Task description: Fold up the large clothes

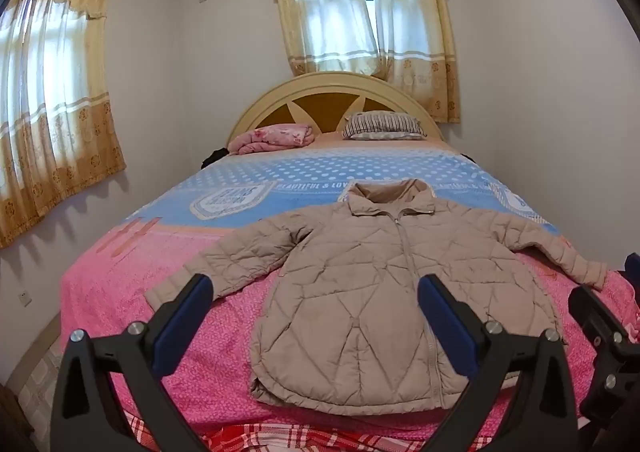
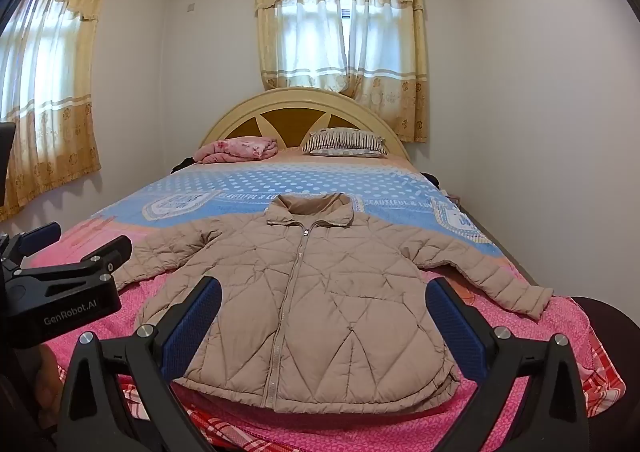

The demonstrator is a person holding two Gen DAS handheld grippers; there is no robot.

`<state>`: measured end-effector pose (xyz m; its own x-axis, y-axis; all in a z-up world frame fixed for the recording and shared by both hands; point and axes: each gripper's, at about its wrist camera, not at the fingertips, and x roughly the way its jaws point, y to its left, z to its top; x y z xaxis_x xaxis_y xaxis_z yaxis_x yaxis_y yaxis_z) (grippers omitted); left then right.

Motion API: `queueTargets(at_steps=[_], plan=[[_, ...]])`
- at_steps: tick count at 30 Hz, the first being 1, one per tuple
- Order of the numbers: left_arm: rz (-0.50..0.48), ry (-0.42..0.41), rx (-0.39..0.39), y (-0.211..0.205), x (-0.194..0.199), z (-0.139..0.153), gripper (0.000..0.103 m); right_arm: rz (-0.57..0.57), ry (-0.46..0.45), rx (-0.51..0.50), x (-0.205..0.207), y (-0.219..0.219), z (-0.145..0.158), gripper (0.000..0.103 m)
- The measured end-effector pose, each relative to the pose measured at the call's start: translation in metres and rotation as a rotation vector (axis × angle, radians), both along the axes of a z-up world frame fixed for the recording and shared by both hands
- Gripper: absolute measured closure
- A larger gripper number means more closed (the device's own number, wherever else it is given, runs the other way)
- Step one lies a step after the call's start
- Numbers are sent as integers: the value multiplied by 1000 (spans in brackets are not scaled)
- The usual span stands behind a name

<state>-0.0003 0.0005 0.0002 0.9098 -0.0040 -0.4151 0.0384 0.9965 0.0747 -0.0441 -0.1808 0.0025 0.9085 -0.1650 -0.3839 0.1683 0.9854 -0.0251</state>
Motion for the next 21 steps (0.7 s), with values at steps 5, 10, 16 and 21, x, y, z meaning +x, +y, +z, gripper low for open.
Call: queueTargets(at_steps=[5,10,16,21], plan=[[8,-17,22,-7,-3,-3,0,0,-1,0,0,0,-1,1],[6,-19,26,-13,-5,-3,0,4,-4,3,0,-1,-1,1],[12,-8,-3,0,0,-1,0,3,-2,4,0,0,-1,1],[14,-7,-4,3,0,-2,0,4,-3,4,1,0,-1,1]])
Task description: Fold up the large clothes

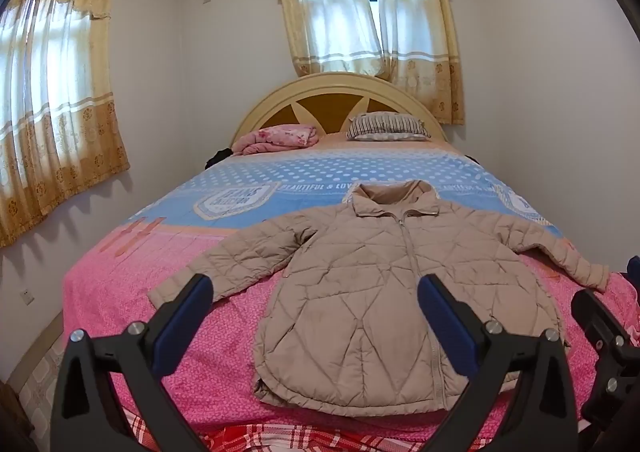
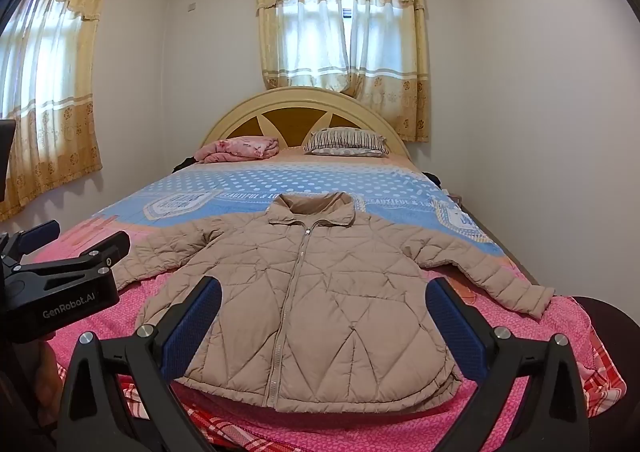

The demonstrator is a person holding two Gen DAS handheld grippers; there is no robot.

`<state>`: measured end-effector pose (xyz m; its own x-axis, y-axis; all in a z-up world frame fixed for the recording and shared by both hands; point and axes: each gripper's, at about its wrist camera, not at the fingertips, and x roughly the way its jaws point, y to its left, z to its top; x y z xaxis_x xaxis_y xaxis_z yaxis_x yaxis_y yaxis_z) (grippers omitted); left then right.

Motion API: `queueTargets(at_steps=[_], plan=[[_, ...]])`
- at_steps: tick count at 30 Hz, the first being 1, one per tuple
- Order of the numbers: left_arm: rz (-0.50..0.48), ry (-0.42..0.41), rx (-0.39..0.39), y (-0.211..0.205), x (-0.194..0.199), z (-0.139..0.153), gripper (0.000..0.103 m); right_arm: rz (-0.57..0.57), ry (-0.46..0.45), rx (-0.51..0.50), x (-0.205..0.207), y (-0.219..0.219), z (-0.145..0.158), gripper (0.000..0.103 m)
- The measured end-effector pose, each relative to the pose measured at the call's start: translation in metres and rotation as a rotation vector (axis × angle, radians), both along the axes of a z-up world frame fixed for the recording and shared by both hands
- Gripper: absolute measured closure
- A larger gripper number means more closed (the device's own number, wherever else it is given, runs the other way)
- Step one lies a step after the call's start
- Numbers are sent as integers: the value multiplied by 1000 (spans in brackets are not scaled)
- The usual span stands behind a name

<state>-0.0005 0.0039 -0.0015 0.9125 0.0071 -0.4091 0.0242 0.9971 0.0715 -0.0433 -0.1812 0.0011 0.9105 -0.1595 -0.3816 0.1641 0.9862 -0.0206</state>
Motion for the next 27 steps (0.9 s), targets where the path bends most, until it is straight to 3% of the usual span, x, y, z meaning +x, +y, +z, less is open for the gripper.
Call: queueTargets(at_steps=[27], plan=[[12,-2,-9,7,3,5,0,5,1,1,0,7,0,1]])
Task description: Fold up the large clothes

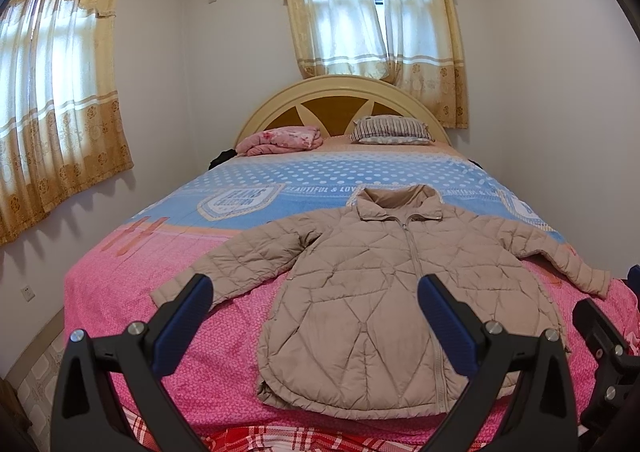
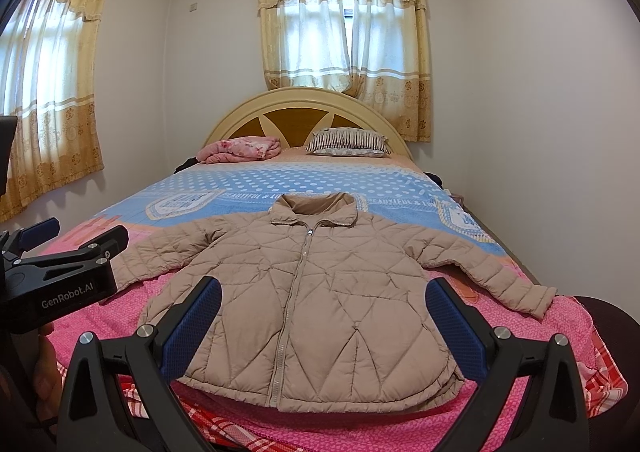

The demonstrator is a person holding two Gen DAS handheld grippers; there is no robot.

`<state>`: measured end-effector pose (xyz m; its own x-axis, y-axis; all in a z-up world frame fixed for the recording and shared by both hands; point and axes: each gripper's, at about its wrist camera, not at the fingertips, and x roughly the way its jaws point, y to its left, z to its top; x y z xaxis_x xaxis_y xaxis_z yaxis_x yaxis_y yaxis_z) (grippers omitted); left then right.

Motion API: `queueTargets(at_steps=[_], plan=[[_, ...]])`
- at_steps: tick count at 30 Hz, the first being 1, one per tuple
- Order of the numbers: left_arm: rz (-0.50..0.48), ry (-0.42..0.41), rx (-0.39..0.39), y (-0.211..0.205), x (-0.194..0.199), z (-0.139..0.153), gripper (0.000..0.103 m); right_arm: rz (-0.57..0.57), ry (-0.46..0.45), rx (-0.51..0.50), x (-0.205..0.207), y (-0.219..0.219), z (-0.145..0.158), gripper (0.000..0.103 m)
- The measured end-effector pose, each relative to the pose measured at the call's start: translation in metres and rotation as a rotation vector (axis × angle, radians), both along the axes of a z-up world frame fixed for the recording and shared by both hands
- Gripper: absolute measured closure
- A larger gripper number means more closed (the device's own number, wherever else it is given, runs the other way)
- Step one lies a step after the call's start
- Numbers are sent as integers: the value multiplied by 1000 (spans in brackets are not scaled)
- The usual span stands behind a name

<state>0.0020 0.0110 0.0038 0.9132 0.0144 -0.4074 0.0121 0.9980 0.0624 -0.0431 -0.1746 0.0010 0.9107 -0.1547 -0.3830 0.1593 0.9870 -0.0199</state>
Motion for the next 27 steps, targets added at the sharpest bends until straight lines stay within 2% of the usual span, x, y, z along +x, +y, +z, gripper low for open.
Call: queueTargets(at_steps=[27], plan=[[4,-7,0,3,0,0,0,9,2,2,2,1,0,1]])
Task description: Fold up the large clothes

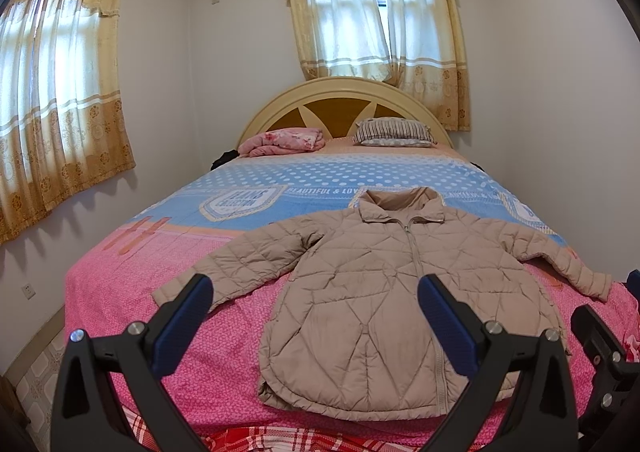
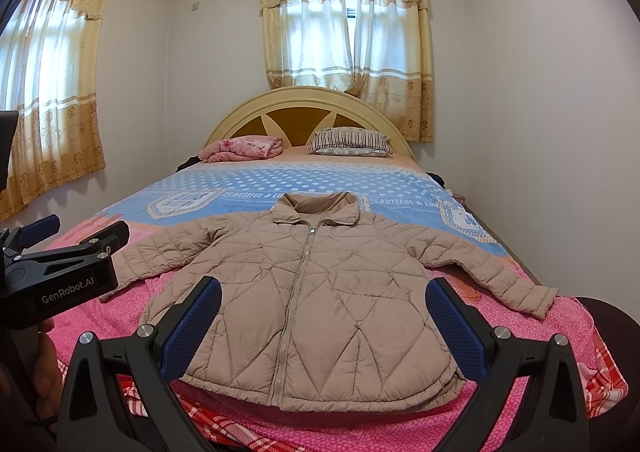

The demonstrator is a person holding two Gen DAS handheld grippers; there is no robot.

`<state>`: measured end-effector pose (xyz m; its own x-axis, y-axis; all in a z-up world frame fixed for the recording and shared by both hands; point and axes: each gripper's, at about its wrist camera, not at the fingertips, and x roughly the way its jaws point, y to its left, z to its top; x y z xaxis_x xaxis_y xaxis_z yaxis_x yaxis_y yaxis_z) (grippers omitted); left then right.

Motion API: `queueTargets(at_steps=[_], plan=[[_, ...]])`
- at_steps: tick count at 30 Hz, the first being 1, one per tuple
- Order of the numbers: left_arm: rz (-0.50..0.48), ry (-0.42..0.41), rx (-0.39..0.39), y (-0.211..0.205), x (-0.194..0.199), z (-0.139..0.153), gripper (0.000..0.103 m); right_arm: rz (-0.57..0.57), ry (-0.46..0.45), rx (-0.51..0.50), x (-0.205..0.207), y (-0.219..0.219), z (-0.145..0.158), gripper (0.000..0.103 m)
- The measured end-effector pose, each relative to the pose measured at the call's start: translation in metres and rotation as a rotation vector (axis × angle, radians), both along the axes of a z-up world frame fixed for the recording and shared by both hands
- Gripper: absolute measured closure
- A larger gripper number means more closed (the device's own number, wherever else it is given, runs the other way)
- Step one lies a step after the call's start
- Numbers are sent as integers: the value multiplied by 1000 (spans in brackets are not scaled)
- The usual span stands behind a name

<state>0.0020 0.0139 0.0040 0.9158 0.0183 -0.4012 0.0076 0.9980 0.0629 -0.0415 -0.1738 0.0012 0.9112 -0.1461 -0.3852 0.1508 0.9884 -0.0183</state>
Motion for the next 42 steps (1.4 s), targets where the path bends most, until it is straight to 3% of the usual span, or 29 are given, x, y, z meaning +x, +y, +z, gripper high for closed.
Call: queueTargets(at_steps=[27,35,42], plan=[[8,8,6,5,6,-5,0,5,11,13,6,-4,-7,1],[-1,5,50,-5,35,-31,0,-13,64,85,36,-55,-45,1],[-46,74,124,-27,98,-67,0,-167,160,137,71,-139,-88,1]])
